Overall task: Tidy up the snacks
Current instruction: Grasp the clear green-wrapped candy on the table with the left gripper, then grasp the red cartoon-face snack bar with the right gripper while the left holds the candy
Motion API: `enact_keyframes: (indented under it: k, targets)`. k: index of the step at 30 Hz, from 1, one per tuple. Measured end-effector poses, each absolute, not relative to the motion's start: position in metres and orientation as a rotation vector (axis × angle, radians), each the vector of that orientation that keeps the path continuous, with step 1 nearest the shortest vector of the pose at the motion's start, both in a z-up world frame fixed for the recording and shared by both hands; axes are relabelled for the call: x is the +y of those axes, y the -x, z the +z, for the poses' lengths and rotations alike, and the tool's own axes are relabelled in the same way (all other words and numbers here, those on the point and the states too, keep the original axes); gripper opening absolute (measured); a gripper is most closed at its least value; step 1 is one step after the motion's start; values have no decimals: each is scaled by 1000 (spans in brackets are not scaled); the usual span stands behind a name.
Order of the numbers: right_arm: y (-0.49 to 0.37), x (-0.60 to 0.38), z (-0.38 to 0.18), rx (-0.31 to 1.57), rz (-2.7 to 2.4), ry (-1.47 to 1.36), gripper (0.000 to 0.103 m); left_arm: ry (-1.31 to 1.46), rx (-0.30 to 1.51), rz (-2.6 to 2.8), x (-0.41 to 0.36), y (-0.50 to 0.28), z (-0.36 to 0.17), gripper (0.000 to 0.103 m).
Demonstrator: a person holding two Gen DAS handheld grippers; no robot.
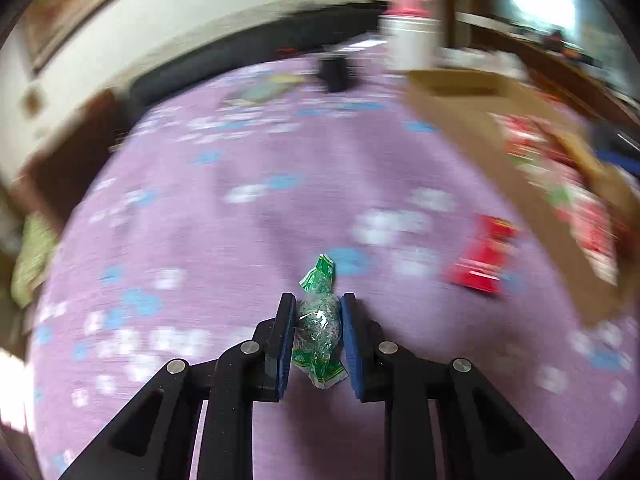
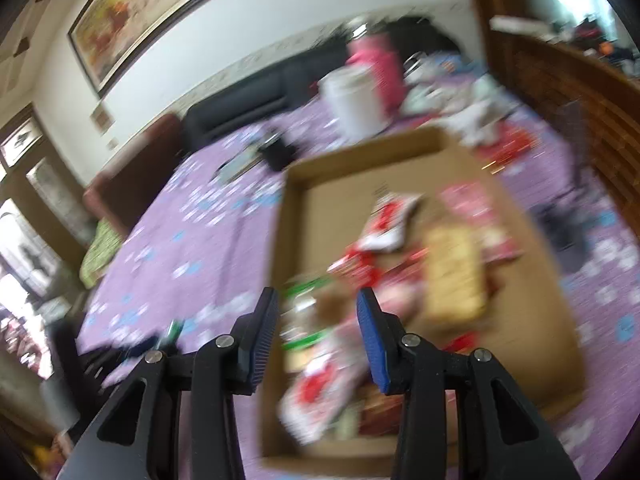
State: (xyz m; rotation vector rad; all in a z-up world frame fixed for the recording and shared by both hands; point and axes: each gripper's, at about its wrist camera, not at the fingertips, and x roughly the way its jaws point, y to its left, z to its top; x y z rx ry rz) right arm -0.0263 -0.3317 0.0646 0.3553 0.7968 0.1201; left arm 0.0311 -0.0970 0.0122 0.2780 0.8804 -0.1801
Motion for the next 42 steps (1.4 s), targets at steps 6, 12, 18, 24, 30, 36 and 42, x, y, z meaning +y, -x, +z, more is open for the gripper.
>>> enact_keyframes:
  k: [6,12,18,24,30,36,42]
  targets:
    - [16,-269,53,960,272,-357,45,-89,937,-4,-38,-58,12,24]
    - [-8,-233,33,1078,184,-279,46,-40,954,24,-22,-56,12,24]
    - [-31,-213,24,1113,30,-105,45,-19,962,20,-23,-58,13,24]
    - [-37,-196,14,1088,18,47,18,-25,963,17,-26,-61,13,24]
    - [-19,-176,14,1036,209,26,18,-37,957,25,-27,-60,13,24]
    - [-9,-165,11,966,245,47,18,-44,944,37,-28,-60,11,24]
    - [-6,-193,25,906,222,-64,18,-11,891,38,-24,-54,20,24]
